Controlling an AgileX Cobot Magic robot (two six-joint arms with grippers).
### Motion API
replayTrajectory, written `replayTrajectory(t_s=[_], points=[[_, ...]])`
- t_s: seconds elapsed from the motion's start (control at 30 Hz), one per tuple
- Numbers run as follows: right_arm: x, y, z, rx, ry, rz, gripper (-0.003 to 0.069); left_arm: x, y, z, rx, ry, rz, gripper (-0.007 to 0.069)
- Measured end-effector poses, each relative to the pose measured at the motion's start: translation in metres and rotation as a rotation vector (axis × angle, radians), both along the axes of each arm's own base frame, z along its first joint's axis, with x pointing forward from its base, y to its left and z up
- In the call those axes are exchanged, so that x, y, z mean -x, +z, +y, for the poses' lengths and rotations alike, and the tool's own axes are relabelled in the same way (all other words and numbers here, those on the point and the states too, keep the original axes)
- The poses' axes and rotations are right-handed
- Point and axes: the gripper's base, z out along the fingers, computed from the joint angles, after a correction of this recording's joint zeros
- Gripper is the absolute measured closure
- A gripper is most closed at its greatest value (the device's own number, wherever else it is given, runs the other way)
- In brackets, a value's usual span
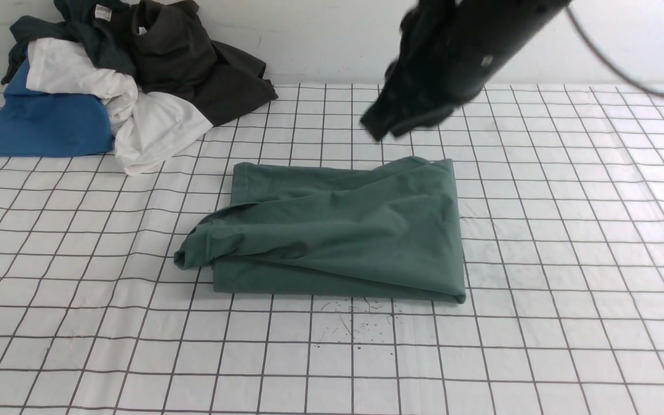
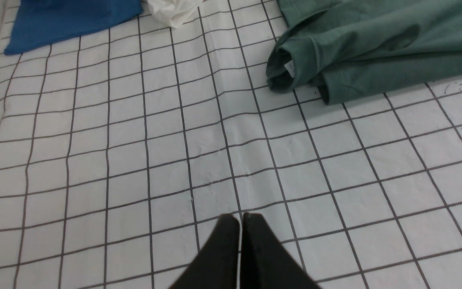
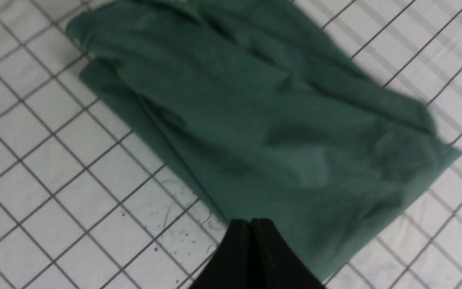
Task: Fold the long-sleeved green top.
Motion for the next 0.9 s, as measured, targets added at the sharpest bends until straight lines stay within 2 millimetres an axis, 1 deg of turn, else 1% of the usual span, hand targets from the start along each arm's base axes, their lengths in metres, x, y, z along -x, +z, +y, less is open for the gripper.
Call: replayTrajectory(t_s=[0.03, 0.07, 0.1, 0.13, 0.17, 0.2, 0.23, 0.27, 0.3, 0.37, 0.4, 0.43, 0.47, 0.53, 0.63, 0.73, 0.77, 0.8, 0.83, 0.87, 0.9], points=[[-0.008, -0.027, 0.009, -0.003, 0.002, 0.05, 0.0673, 0.0, 0.0, 0.0, 0.0, 0.001, 0.001, 0.0631], [-0.012, -0.04, 0.013, -0.009, 0.002, 0.068, 0.0673, 0.0, 0.0, 0.0, 0.001, 0.0, 0.001, 0.0631], [-0.015, -0.049, 0.017, -0.01, 0.001, 0.081, 0.0673, 0.0, -0.001, 0.0, 0.003, 0.0, 0.003, 0.0631], [-0.025, -0.074, 0.027, -0.037, -0.005, 0.109, 0.0673, 0.001, -0.001, -0.001, 0.011, -0.003, 0.006, 0.0631], [-0.025, -0.077, 0.028, -0.033, -0.005, 0.114, 0.0673, 0.001, -0.001, -0.001, 0.013, -0.004, 0.007, 0.0631], [-0.033, -0.095, 0.036, -0.06, -0.013, 0.128, 0.0673, 0.001, -0.001, -0.001, 0.02, -0.006, 0.01, 0.0631], [-0.043, -0.119, 0.044, -0.079, -0.025, 0.146, 0.0673, 0.001, -0.001, -0.002, 0.027, -0.01, 0.015, 0.0631], [-0.043, -0.118, 0.045, -0.086, -0.026, 0.141, 0.0673, 0.001, -0.001, -0.002, 0.028, -0.01, 0.015, 0.0631], [-0.051, -0.139, 0.051, -0.098, -0.038, 0.148, 0.0673, 0.001, -0.001, -0.003, 0.033, -0.014, 0.02, 0.0631], [-0.063, -0.171, 0.06, -0.117, -0.056, 0.132, 0.0673, 0.002, -0.003, -0.003, 0.034, -0.013, 0.039, 0.0631], [-0.068, -0.181, 0.062, -0.127, -0.063, 0.12, 0.0673, 0.003, -0.003, -0.003, 0.033, -0.013, 0.043, 0.0631], [-0.069, -0.186, 0.063, -0.124, -0.064, 0.123, 0.0673, 0.003, -0.003, -0.003, 0.034, -0.013, 0.045, 0.0631], [-0.073, -0.202, 0.066, -0.127, -0.072, 0.118, 0.0673, 0.003, -0.003, -0.003, 0.034, -0.012, 0.048, 0.0631], [-0.075, -0.212, 0.067, -0.132, -0.079, 0.117, 0.0673, 0.004, -0.005, -0.002, 0.028, -0.009, 0.065, 0.0631], [-0.075, -0.209, 0.068, -0.132, -0.077, 0.119, 0.0673, 0.005, -0.006, -0.001, 0.025, -0.006, 0.078, 0.0631], [-0.073, -0.181, 0.065, -0.103, -0.049, 0.116, 0.0673, 0.013, -0.004, 0.001, 0.05, -0.008, 0.038, 0.0631], [-0.072, -0.163, 0.064, -0.106, -0.041, 0.096, 0.0673, 0.017, -0.004, 0.003, 0.06, -0.01, 0.01, 0.0631], [-0.07, -0.141, 0.062, -0.117, -0.033, 0.065, 0.0673, 0.022, -0.004, 0.005, 0.072, -0.013, -0.023, 0.0631], [-0.068, -0.132, 0.06, -0.125, -0.031, 0.051, 0.0673, 0.024, -0.005, 0.006, 0.076, -0.013, -0.034, 0.0631], [-0.063, -0.101, 0.055, -0.147, -0.022, -0.006, 0.0673, 0.03, -0.007, 0.008, 0.088, -0.015, -0.066, 0.0631], [-0.057, -0.074, 0.05, -0.165, -0.016, -0.052, 0.0673, 0.035, -0.01, 0.01, 0.097, -0.016, -0.089, 0.0631]])
